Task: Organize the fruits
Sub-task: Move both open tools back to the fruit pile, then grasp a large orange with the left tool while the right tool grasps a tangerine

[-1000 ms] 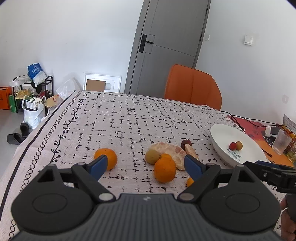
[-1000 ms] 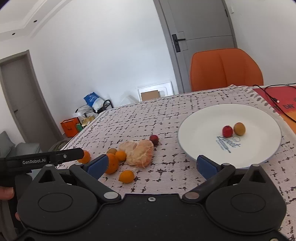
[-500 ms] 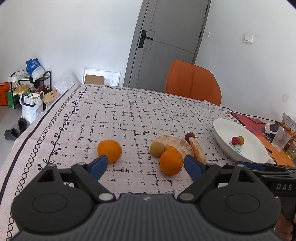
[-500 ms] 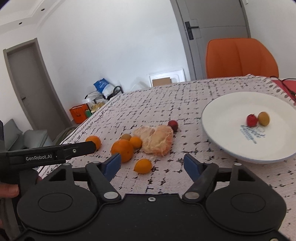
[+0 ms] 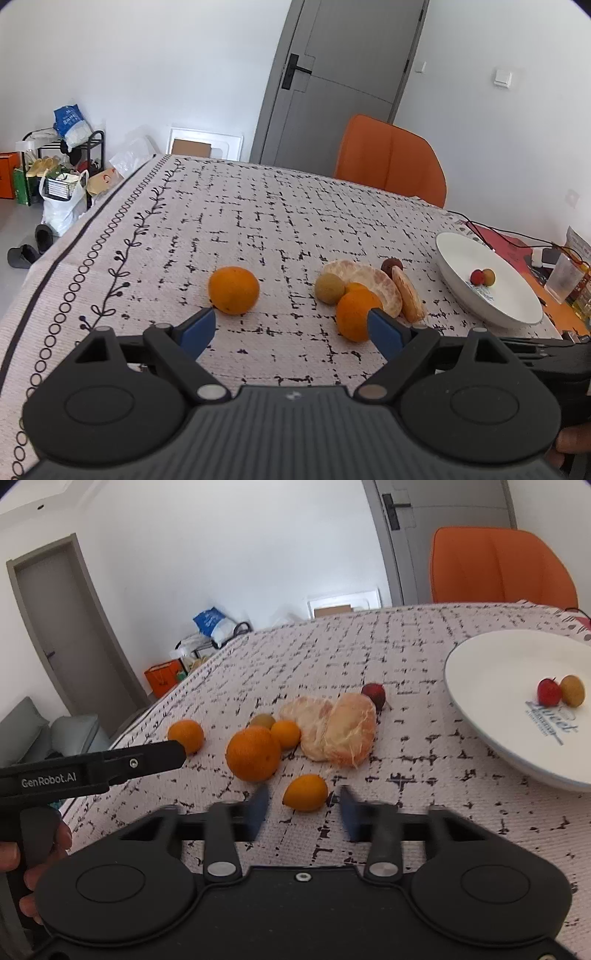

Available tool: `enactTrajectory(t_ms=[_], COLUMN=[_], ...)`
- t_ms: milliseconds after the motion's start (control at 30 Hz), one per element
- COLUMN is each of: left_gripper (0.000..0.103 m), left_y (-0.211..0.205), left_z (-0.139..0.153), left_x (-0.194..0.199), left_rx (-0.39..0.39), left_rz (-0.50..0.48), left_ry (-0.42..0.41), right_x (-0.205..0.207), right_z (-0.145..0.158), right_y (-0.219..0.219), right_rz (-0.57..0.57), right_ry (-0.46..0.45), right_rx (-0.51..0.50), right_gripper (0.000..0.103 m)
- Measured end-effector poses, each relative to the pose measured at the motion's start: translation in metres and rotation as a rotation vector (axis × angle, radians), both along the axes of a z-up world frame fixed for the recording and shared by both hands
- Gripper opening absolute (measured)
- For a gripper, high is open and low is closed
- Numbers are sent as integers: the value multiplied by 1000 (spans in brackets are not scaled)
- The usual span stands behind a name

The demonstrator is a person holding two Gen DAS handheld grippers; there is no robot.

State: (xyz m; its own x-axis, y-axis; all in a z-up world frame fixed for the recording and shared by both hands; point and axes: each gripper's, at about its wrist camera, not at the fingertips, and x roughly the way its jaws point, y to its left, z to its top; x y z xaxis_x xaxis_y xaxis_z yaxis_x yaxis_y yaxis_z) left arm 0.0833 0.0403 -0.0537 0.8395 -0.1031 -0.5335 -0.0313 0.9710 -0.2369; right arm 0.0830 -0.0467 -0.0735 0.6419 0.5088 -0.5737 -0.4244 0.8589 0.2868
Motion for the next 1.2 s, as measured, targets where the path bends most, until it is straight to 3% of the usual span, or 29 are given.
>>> enactTrajectory(t_ms=[300,667,767,867,1000,1200], left_gripper=[87,85,79,66,35,34], left_y=[-18,-48,-55,-59,-64,-71], left_z=[-3,-5,-7,-12,-16,-5], left_x=[11,27,30,35,39,34], left_rx=[-4,-1,9,14,29,33], left_rz=[-54,-84,-92,-92,-76,-80], left_ry=[0,-12,-3,16,33,-7], right_x=[-9,-16,-17,-19,-18,-17], right_z=[8,25,26,26,27,26], right_y=[-10,-47,-56,-66,-74,-92], right_rz=[9,-85,-108,-129,-154,-201], right_ry=[-43,-85,-91,-93,-99,-104], right_rx=[5,9,11,16,23,44], right_gripper=[22,22,22,22,22,22])
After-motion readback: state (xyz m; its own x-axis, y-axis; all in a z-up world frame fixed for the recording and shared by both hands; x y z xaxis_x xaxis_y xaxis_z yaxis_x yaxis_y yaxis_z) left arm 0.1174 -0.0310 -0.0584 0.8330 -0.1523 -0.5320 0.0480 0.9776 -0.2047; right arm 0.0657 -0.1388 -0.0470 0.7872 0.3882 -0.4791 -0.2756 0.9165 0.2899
